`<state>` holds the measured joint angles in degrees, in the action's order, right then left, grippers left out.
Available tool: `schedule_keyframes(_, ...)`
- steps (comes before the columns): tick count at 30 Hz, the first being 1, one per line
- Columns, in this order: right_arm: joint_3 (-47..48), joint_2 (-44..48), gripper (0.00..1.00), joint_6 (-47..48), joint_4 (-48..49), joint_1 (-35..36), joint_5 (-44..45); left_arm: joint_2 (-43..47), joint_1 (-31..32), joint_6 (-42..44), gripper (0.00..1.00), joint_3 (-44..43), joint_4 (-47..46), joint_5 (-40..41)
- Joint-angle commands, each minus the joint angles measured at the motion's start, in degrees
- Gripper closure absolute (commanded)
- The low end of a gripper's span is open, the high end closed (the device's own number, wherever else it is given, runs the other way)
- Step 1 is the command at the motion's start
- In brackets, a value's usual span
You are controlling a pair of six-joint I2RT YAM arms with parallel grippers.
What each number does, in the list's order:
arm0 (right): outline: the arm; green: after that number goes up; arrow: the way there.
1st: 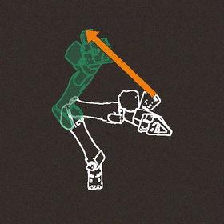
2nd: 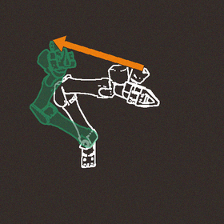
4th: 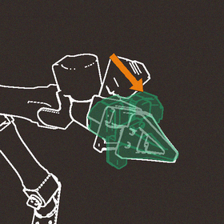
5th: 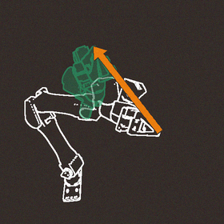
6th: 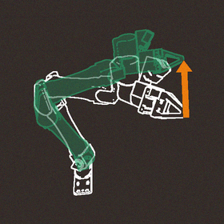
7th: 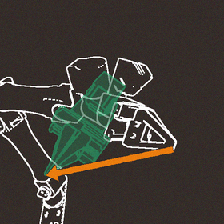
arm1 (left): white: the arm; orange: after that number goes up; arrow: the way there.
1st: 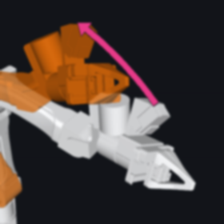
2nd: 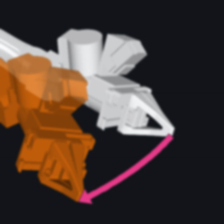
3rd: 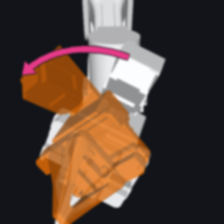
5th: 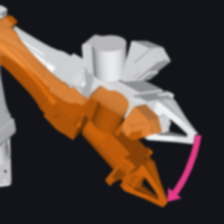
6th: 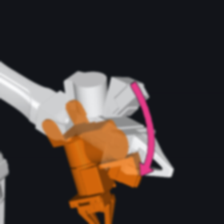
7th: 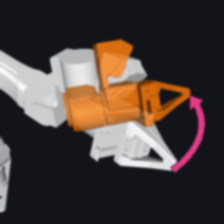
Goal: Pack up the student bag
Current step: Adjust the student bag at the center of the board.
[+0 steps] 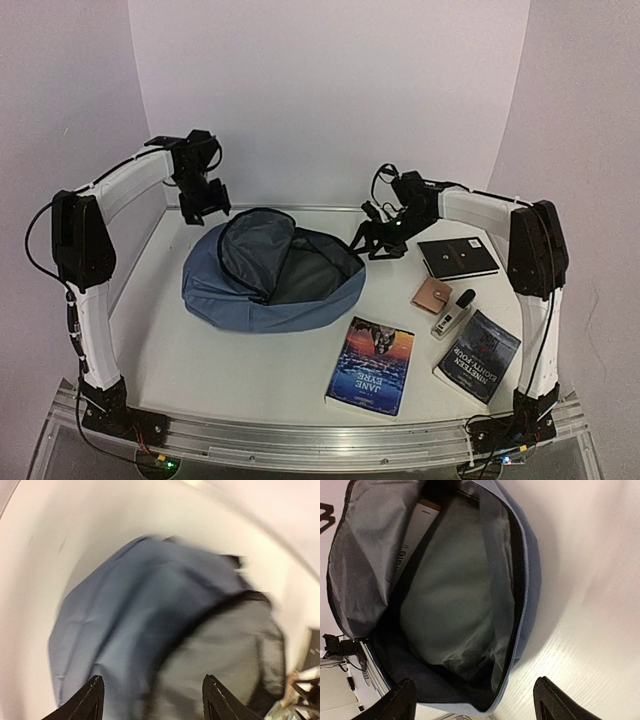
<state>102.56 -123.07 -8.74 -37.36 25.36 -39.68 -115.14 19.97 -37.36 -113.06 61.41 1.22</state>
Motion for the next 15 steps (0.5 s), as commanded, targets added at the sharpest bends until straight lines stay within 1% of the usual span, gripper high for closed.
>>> schedule_keyframes(1,2.69,-0.36,0.20,1.31,-0.58,-0.16,0.30,1.77,7.59,6.10,0.34,-14.05,0.49,-4.06)
schedule_keyframes(3,4.30,-2.33,0.20,0.80,-0.51,-0.18,-0.29,-3.15,10.05,5.55,0.37,-18.96,0.92,-7.83)
schedule_keyframes(6,6.58,-5.16,0.22,-0.35,-0.43,-0.11,-1.45,-9.86,13.60,4.76,0.44,-24.37,-0.03,-11.22)
schedule_keyframes(10,7.61,-7.27,0.26,-1.44,-0.30,-0.12,-1.98,-18.76,16.87,2.47,0.48,-31.26,0.49,-12.62)
schedule_keyframes(13,7.38,-8.47,0.31,-2.67,0.05,0.01,-2.79,-22.04,17.38,1.34,0.48,-28.74,-1.59,-11.89)
schedule_keyframes(15,6.95,-8.73,0.41,-3.27,0.52,0.20,-3.86,-23.26,17.39,0.94,0.47,-27.02,-2.87,-10.56)
